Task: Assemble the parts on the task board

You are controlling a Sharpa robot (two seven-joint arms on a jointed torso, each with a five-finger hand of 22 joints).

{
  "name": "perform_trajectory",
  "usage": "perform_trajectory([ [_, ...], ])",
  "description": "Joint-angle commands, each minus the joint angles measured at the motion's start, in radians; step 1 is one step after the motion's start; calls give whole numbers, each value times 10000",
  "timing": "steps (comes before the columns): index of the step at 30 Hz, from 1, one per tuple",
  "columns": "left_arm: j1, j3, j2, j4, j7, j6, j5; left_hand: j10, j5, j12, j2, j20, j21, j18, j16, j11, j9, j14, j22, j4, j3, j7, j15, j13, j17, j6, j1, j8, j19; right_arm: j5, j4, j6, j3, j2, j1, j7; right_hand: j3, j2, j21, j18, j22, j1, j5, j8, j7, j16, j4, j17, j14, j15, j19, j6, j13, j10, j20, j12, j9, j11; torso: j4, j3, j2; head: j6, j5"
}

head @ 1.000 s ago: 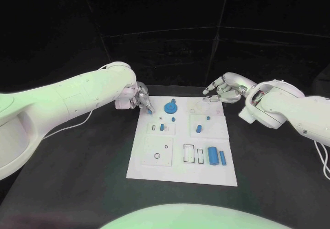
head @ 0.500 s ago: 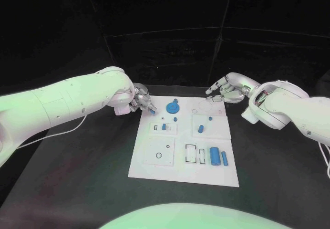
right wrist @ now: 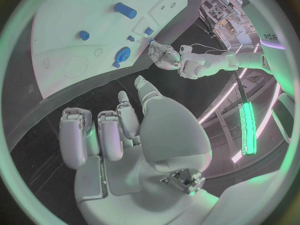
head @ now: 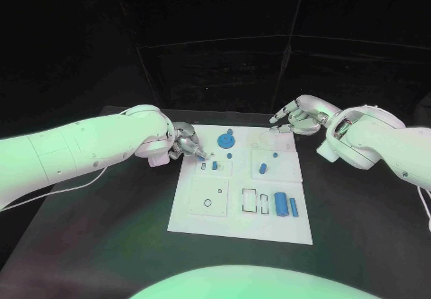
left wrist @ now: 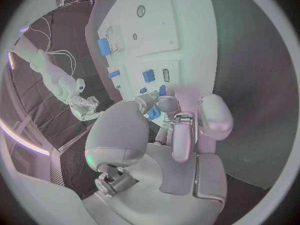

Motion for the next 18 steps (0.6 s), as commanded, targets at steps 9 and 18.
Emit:
perform_trajectory([
  [9,-175,3,-46,383,135,-307,-836,61,-13,63,50,-24,40,-51,0,-4,10,998,15,-831,893,-59,-34,42,2371,43,-43,30,40,-21,-6,28,7,13,15,53,-92,75,-66,88,875,27,60,58,16,-46,6,893,631,-39,48,51,102,-52,-24,-66,-7,-27,-1,-7,23,-24,10],
  [18,-218,1,-33,325,-39,0,-878,73,-13,71,19,-26,35,-49,1,-9,13,999,7,-839,920,-67,-37,46,2373,51,-62,41,40,-21,-4,32,7,7,14,50,-92,75,-66,88,875,27,60,58,16,-46,6,893,631,-39,48,51,102,-52,-24,-66,-7,-27,-10,0,8,-50,8],
])
